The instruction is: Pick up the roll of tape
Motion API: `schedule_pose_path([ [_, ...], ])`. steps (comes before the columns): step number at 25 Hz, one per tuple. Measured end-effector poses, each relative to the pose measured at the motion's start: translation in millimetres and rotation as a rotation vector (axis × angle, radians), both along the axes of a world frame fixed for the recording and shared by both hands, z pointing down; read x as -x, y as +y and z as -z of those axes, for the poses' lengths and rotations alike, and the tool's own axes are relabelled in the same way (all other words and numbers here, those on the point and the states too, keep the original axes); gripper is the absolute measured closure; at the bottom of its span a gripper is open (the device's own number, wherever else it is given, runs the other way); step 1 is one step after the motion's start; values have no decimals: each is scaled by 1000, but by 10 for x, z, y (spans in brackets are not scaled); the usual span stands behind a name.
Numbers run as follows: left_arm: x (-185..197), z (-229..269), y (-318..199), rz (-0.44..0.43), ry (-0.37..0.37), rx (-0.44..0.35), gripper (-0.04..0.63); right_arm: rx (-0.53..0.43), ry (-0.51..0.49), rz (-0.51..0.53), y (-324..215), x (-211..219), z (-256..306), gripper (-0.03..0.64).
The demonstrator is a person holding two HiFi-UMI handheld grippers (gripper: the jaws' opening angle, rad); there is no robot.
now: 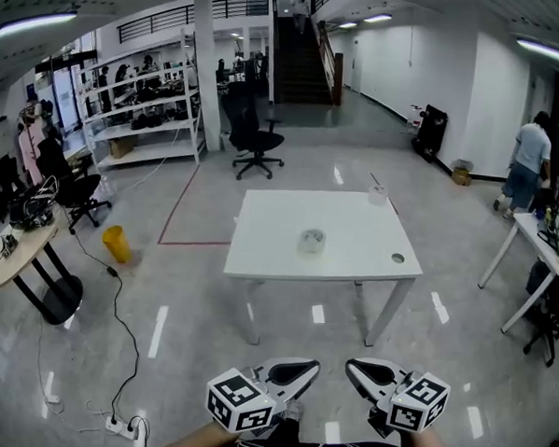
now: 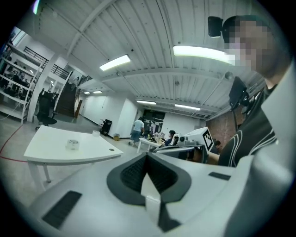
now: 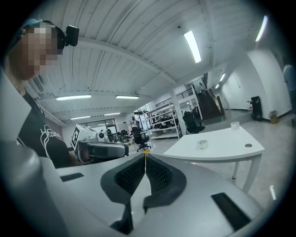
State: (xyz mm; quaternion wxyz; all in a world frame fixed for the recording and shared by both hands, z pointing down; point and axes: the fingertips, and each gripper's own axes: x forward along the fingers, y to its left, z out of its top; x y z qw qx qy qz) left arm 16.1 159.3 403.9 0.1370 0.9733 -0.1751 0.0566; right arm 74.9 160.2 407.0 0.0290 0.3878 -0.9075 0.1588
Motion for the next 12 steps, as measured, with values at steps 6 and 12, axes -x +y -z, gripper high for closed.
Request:
schedule_pose_path([
  [6,213,-171,-1045,17,-10,59,592,45,2,21,-1023,186,-155,603],
  [12,370,-351,-2037,46,-5,123,592,81,95,38,-2012,281,-348,603],
])
